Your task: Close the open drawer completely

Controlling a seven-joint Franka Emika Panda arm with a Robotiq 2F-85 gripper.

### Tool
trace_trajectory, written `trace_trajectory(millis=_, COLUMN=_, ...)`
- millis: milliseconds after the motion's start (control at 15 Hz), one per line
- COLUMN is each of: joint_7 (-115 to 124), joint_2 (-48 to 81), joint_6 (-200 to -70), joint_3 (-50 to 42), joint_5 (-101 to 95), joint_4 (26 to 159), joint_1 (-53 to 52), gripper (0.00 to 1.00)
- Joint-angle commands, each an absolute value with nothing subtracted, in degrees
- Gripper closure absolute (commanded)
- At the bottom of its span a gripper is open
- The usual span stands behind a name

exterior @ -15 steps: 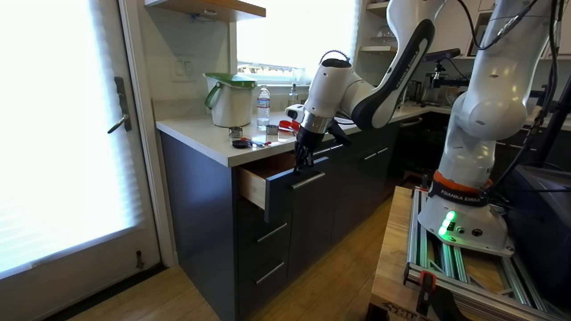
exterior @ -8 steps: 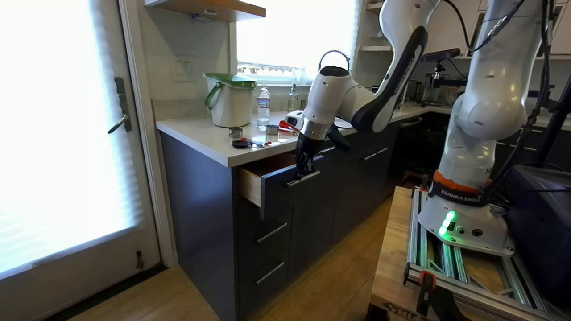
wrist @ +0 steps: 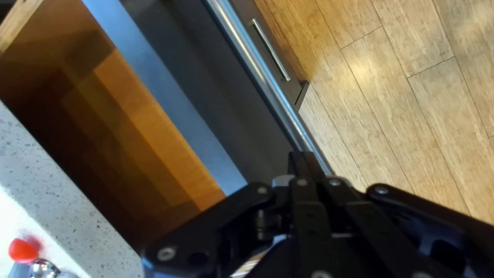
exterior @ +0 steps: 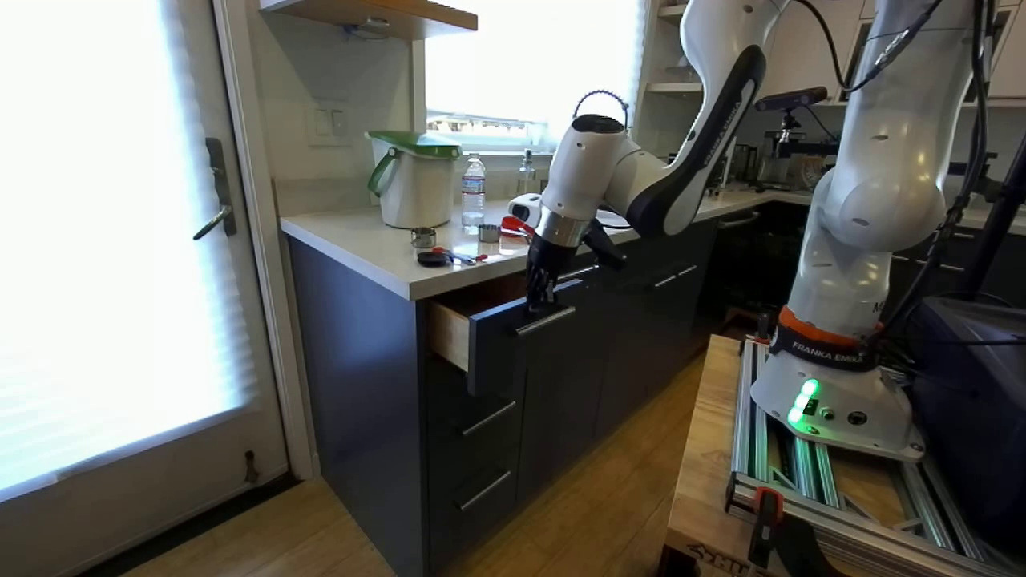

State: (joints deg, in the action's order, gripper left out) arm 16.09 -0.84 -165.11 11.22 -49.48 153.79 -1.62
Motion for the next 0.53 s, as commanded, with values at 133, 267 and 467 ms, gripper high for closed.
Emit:
trace_trajectory(millis=133, joint_7=22.6, joint_2=1.0, joint_6=-165.2, joint_3=10.3, joint_5=-56.1, joint_4=150.6, joint_1=-0.4, gripper=1.0)
trace_trajectory(millis=267, joint_7=24.1, joint_2=2.4, joint_6=-165.3, joint_3=10.1, joint_5=-57.7, joint_4=149.7, joint_1=-0.1, gripper=1.0)
trace_trajectory(millis=467, joint_7=27.8, joint_2=4.4, joint_6=-165.1, joint_3=9.4, joint_5=-61.8, joint_4=147.9, joint_1=0.1, gripper=1.0)
